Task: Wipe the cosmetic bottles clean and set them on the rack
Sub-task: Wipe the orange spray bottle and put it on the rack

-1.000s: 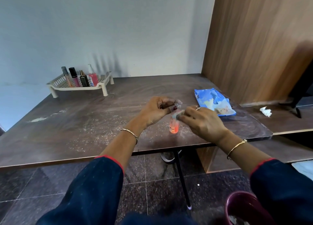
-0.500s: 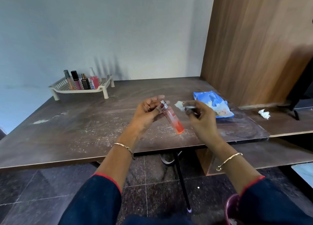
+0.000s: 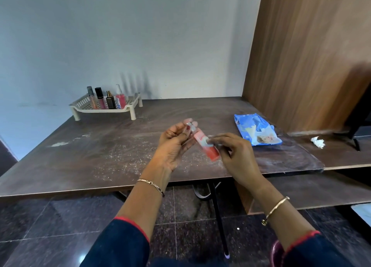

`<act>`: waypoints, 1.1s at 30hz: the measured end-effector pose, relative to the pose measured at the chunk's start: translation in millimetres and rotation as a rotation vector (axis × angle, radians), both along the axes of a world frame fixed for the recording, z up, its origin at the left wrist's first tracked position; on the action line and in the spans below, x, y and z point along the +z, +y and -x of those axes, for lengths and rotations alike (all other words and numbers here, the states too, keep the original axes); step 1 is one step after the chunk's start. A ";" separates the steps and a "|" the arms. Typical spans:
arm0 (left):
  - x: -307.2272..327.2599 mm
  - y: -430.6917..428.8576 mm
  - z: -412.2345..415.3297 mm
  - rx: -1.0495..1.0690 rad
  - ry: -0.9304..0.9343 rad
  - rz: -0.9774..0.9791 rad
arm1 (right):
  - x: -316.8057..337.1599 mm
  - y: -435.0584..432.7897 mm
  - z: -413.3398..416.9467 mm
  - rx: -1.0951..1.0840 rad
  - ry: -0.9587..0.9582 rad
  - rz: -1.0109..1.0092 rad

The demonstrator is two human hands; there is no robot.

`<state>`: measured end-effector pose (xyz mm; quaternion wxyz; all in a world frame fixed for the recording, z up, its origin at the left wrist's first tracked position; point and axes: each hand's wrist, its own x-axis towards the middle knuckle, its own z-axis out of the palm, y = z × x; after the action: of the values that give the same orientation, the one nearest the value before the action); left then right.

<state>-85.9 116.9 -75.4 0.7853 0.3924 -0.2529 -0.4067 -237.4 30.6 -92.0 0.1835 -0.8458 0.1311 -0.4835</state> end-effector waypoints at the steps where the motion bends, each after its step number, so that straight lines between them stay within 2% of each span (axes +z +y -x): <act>1: 0.6 -0.8 6.1 -0.036 -0.027 -0.006 | 6.1 1.0 -4.5 -0.011 -0.025 0.003; 6: 5.4 1.0 10.3 -0.062 -0.043 0.028 | 23.8 8.0 -18.0 0.025 -0.063 -0.042; 9: 3.3 6.7 -5.1 -0.035 0.048 0.084 | 11.3 7.9 -10.8 0.035 -0.051 -0.066; 13: -0.8 11.4 -13.5 -0.072 0.108 0.139 | 1.5 11.5 -2.1 0.128 -0.048 -0.210; 17: 2.1 5.4 4.3 -0.152 0.148 0.169 | 19.9 10.8 -16.4 0.075 -0.109 -0.276; 22: 7.1 -8.9 21.4 -0.105 0.424 0.303 | 17.3 24.1 -34.1 0.070 -0.139 -0.352; 24: 4.4 -9.9 18.2 -0.074 0.472 0.319 | 6.7 32.2 -32.1 0.061 -0.152 -0.360; 29: -4.0 -12.4 8.0 0.030 0.491 0.264 | -12.9 51.6 -17.5 0.059 -0.133 -0.265; 33: -3.6 -16.4 19.0 0.033 0.394 0.207 | -4.0 45.5 -26.9 0.008 -0.128 -0.229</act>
<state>-104.9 100.5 -79.0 0.8622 0.2265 -0.1286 -0.4345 -210.4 76.1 -96.0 0.2888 -0.7873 0.1699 -0.5176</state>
